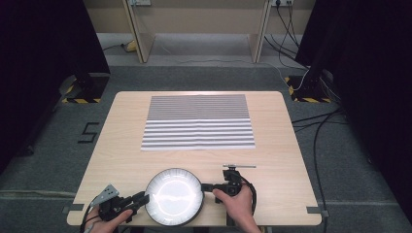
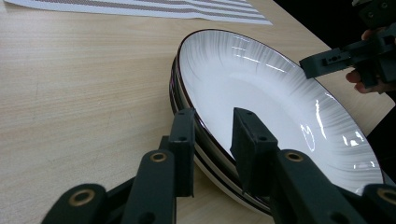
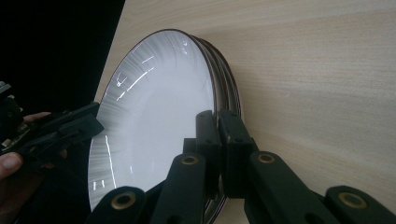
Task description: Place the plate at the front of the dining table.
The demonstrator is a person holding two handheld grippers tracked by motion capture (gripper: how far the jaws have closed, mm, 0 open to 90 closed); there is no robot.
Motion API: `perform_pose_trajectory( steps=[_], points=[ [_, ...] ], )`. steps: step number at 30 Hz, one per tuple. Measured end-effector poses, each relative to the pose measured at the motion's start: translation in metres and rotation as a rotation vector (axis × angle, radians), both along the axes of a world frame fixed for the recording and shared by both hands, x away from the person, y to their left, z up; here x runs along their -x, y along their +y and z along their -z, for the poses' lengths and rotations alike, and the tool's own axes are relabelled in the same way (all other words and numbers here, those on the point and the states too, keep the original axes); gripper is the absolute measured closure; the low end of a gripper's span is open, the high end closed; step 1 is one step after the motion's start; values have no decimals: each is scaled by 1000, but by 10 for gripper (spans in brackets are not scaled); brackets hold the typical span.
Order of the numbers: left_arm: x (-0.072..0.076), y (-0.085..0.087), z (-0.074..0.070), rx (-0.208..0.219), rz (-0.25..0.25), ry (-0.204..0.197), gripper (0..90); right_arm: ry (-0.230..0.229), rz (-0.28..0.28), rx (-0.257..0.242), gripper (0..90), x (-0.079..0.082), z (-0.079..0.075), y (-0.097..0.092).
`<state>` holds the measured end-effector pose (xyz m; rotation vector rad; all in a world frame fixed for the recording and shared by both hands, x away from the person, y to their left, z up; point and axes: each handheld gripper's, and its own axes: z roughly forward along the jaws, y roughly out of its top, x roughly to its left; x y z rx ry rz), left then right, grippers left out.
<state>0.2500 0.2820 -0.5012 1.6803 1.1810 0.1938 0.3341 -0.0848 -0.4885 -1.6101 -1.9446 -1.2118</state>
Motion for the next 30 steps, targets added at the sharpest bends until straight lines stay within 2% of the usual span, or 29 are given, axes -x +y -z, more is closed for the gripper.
perform_pose_trajectory(
  steps=[1, 5, 6, 7, 8, 14, 17, 20, 21, 23, 25, 26, 27, 28, 29, 30],
  points=[
    [0, 0, 0, 0, 1, 1, 694, 15, 3, -9, 878, -1, 1, -1],
    [0, 1, -1, -1, 3, 0, 697, 9, -5, 0, 878, -2, 0, 0],
    [0, 1, -2, -2, 4, -2, 697, -16, -24, 41, 878, -2, -4, 4],
    [0, 1, -2, -2, 4, -2, 697, -16, -24, 41, 878, -2, -4, 4],
    [1, 2, -3, -4, 0, -4, 696, -36, -29, 73, 878, -1, -7, 8],
    [2, 9, -9, 10, -20, -22, 685, -52, -41, 88, 872, -2, -5, 19],
    [2, 10, -10, 5, -21, -29, 688, -32, -63, 100, 850, -1, -1, 26],
    [4, 6, -9, -31, -20, -41, 691, -54, -64, 121, 838, -2, -3, 26],
    [4, 5, -9, -46, -16, -48, 694, -32, -55, 88, 818, -3, -2, 24],
    [4, 2, -6, -54, -4, -47, 702, -13, -47, 58, 791, -3, -1, 22],
    [4, -1, -4, -55, 2, -40, 701, -6, -45, 50, 765, -3, -1, 22],
    [5, -3, -1, -61, 19, -33, 698, 23, -18, 9, 734, -5, -2, 18],
    [5, -4, 0, -67, 21, -33, 699, 25, -24, 5, 736, -6, -3, 17],
    [5, -6, 2, -81, 32, -33, 706, 29, -27, -2, 734, -7, -3, 16],
    [6, -8, 2, -108, 31, -50, 705, 41, -31, -19, 721, -8, -1, 15],
    [6, -9, 1, -126, 36, -60, 706, 58, -16, -44, 720, -9, 1, 16]
  ],
)
